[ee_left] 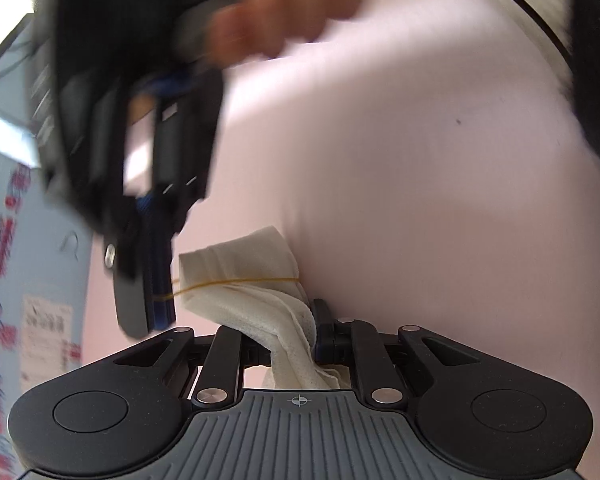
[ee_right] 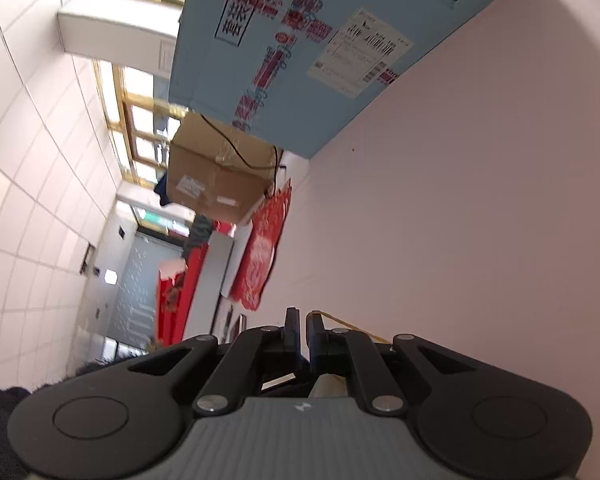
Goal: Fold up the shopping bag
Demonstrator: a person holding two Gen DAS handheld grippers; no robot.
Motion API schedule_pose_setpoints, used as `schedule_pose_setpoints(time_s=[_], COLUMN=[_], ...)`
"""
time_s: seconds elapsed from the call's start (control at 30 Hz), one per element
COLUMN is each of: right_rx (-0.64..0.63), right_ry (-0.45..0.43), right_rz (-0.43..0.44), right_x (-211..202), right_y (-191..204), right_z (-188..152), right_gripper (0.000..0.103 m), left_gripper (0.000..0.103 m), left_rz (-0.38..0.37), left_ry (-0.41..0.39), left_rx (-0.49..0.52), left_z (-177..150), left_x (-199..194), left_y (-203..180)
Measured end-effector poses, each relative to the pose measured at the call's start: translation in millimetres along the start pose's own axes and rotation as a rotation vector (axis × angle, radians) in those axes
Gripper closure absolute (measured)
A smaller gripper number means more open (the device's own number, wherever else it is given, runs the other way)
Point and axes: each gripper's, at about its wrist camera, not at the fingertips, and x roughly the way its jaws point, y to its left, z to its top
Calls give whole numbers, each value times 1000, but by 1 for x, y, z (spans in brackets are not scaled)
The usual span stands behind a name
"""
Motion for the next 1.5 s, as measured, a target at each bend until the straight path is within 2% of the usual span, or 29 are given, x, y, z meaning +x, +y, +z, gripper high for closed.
schedule_pose_setpoints(time_s=[0.17,0.23,0.47,0.73,0.9,1.07,1.17,1.23,1.3,1.33,1.37,1.43,1.5], right_rx=[-101,-156,-294,-703,-766,-854,-882,-870,-889,-880,-858,-793,-692], right_ry=[188,299,593,1045,1200,1316,1286,1235,1161,1104,1038,800,589], right_rz=[-64,-95,-176,-402,-466,-527,-488,-430,-397,-376,-359,-322,-295], right_x=[24,42,92,150,164,180,190,195,189,180,169,121,62], right_y=[15,24,46,107,127,151,169,179,186,187,187,181,166], right_z=[22,28,29,23,19,11,8,9,12,16,23,41,47], right_gripper=[96,96,93,91,91,91,85,81,70,63,61,59,51], left_gripper=[91,91,93,93,94,94,94,94,94,94,94,94,93], left_rz=[44,59,128,163,174,182,190,175,148,130,109,63,-7], left_ry=[5,6,16,7,-5,-20,-24,-47,-74,-95,-124,-175,-228], left_rx=[130,176,295,287,269,259,259,213,134,85,27,-72,-172], left_z=[2,2,2,2,1,0,-1,-4,-7,-10,-15,-25,-37], left_x=[1,2,4,5,7,6,5,3,2,2,0,-2,-2], left_y=[-14,-18,-35,-39,-38,-46,-53,-48,-38,-32,-26,-15,1])
